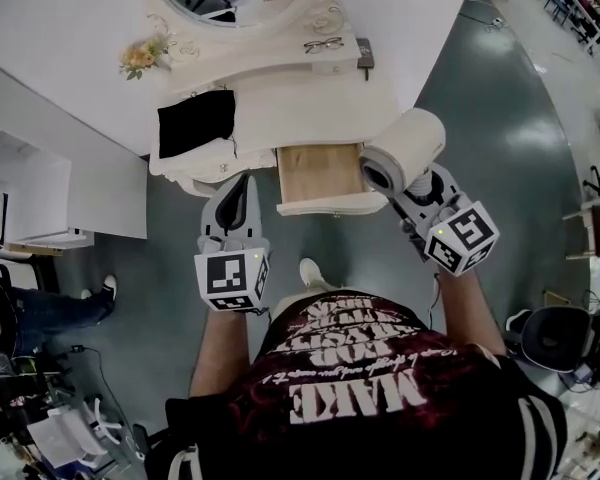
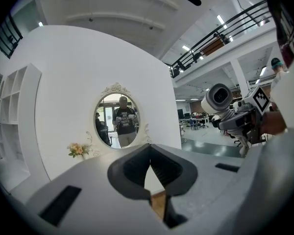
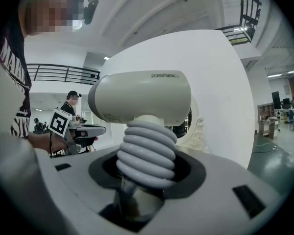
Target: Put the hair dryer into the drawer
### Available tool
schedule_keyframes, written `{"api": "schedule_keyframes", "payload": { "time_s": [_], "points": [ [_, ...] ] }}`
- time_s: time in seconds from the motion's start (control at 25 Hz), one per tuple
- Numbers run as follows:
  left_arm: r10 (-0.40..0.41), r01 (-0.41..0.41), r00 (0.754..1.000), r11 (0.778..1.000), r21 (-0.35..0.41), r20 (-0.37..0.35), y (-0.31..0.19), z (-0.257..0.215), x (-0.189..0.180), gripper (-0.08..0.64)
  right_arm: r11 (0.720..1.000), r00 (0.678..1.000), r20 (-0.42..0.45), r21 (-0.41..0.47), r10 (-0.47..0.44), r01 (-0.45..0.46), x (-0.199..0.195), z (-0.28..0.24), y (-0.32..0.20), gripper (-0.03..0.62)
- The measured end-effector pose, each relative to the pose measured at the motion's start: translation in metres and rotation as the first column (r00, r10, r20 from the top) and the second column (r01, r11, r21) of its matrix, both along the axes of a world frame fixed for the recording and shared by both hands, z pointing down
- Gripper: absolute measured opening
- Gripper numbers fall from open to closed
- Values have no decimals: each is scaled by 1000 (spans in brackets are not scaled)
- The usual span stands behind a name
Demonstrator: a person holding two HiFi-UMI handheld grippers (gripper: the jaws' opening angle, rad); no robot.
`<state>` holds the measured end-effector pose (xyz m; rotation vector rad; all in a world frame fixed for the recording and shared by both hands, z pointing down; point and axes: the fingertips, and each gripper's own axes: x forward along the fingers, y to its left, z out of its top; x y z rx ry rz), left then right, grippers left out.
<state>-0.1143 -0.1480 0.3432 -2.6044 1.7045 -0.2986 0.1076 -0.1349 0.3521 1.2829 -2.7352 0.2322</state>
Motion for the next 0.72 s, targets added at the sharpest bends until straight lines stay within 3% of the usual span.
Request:
{"api": "schedule_keyframes", "payload": {
  "time_s": [0.72],
  "points": [
    [87,-87,996,996,22,-8,-81,-2,-19,5,998,998,-11,23,66,-66,-21,-10,-66,201]
  ]
}}
